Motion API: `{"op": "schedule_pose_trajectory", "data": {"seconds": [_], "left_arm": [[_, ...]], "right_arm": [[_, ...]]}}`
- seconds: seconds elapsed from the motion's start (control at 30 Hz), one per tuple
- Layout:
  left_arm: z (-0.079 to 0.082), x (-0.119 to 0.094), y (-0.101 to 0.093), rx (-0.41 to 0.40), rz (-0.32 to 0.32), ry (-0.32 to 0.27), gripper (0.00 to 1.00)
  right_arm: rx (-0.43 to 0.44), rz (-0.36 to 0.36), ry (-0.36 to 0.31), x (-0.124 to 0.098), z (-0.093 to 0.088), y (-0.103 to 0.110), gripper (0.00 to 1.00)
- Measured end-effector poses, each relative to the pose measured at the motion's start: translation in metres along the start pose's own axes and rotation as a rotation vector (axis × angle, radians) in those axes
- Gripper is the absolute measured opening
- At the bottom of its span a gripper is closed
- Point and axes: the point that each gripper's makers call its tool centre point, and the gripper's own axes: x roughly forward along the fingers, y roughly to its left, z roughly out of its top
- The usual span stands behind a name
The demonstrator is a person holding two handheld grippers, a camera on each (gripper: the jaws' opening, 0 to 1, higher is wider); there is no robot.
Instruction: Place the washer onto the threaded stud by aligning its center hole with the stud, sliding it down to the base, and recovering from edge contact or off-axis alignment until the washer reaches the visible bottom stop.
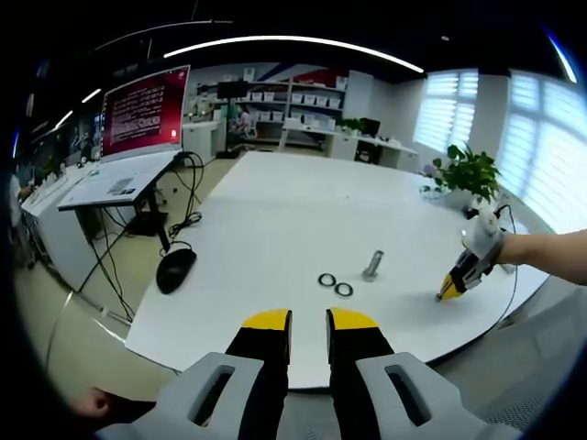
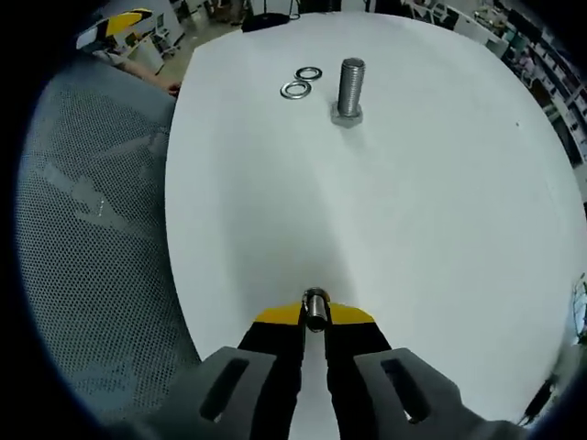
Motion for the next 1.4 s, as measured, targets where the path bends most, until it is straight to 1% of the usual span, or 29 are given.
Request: {"op": "schedule_pose_trajectory", "data": {"seconds": [0.03, 0.07, 0.1, 0.13, 0.17, 0.2, 0.23, 0.3, 0.37, 0.47, 0.53, 0.6, 0.63, 0.7, 0.73, 0.87, 0.9, 0.93, 1.0, 1.03, 1.1, 1.13, 1.17, 1.23, 1.27, 1.4], "left_arm": [[0.000, 0.000, 0.000, 0.000, 0.000, 0.000, 0.13], [0.000, 0.000, 0.000, 0.000, 0.001, 0.000, 0.13], [0.000, 0.000, 0.000, 0.000, 0.001, 0.001, 0.13], [0.000, 0.000, 0.000, 0.000, 0.001, 0.000, 0.13], [0.000, 0.000, 0.000, -0.001, 0.000, 0.000, 0.13], [0.000, 0.000, 0.000, -0.001, 0.000, 0.000, 0.13], [0.000, 0.000, 0.000, 0.000, 0.001, 0.001, 0.13], [0.000, 0.000, 0.000, 0.000, -0.001, -0.001, 0.13], [0.000, 0.000, 0.000, 0.001, -0.001, -0.001, 0.13], [0.000, 0.000, 0.000, 0.000, -0.002, -0.002, 0.13], [0.000, 0.000, -0.001, 0.001, -0.002, -0.002, 0.13], [0.000, 0.000, -0.001, 0.001, -0.003, -0.002, 0.13], [0.000, 0.000, -0.001, 0.001, -0.004, -0.003, 0.13], [0.000, 0.000, -0.001, -0.001, -0.004, -0.003, 0.13], [0.000, 0.000, -0.001, -0.001, -0.004, -0.004, 0.13], [0.001, 0.000, -0.001, 0.000, -0.006, -0.006, 0.13], [0.001, 0.000, -0.001, 0.000, -0.006, -0.006, 0.13], [0.001, 0.000, -0.001, 0.000, -0.006, -0.006, 0.13], [0.000, 0.000, -0.001, 0.002, -0.006, -0.005, 0.13], [0.000, 0.000, -0.001, 0.001, -0.006, -0.004, 0.13], [0.000, 0.000, -0.001, 0.002, -0.007, -0.004, 0.13], [0.000, 0.000, -0.001, 0.002, -0.007, -0.004, 0.13], [0.001, 0.000, -0.002, 0.001, -0.007, -0.005, 0.13], [0.000, 0.000, -0.002, 0.002, -0.007, -0.004, 0.13], [0.000, 0.000, -0.001, 0.003, -0.006, -0.003, 0.13], [0.000, 0.000, -0.001, 0.004, -0.006, 0.000, 0.13]], "right_arm": [[0.008, -0.006, 0.006, 0.003, -0.002, 0.001, 0.04], [-0.033, -0.001, 0.038, 0.005, -0.008, 0.002, 0.04], [-0.092, -0.015, 0.051, 0.006, -0.010, 0.000, 0.05], [-0.092, -0.034, 0.030, 0.005, -0.009, -0.001, 0.06], [-0.092, -0.034, 0.028, 0.005, -0.009, -0.001, 0.07], [-0.052, -0.017, 0.019, 0.003, -0.009, 0.001, 0.07], [-0.022, -0.022, 0.006, 0.000, -0.008, 0.000, 0.07], [-0.007, -0.020, 0.000, -0.003, -0.011, -0.004, 0.04], [0.037, -0.014, -0.005, -0.005, -0.015, -0.005, 0.04], [0.063, -0.018, -0.014, -0.008, -0.018, -0.009, 0.04], [0.118, -0.017, -0.074, -0.014, -0.010, -0.010, 0.04], [0.205, 0.010, -0.164, -0.025, 0.003, -0.011, 0.04], [0.292, 0.048, -0.233, -0.033, 0.013, -0.010, 0.04], [0.421, 0.110, -0.328, -0.042, 0.027, -0.013, 0.04], [0.521, 0.168, -0.388, -0.048, 0.034, -0.013, 0.04], [0.705, 0.292, -0.490, -0.054, 0.041, -0.013, 0.04], [0.790, 0.337, -0.522, -0.054, 0.042, -0.015, 0.04], [0.843, 0.387, -0.543, -0.054, 0.043, -0.014, 0.04], [0.928, 0.434, -0.578, -0.052, 0.043, -0.016, 0.04], [0.946, 0.450, -0.585, -0.052, 0.043, -0.016, 0.04], [0.990, 0.453, -0.605, -0.049, 0.041, -0.022, 0.04], [1.029, 0.478, -0.628, -0.050, 0.042, -0.024, 0.04], [1.057, 0.500, -0.647, -0.052, 0.044, -0.021, 0.04], [1.114, 0.543, -0.649, -0.051, 0.045, -0.020, 0.04], [1.122, 0.555, -0.649, -0.051, 0.046, -0.020, 0.04], [1.129, 0.539, -0.639, -0.046, 0.042, -0.023, 0.04]]}}
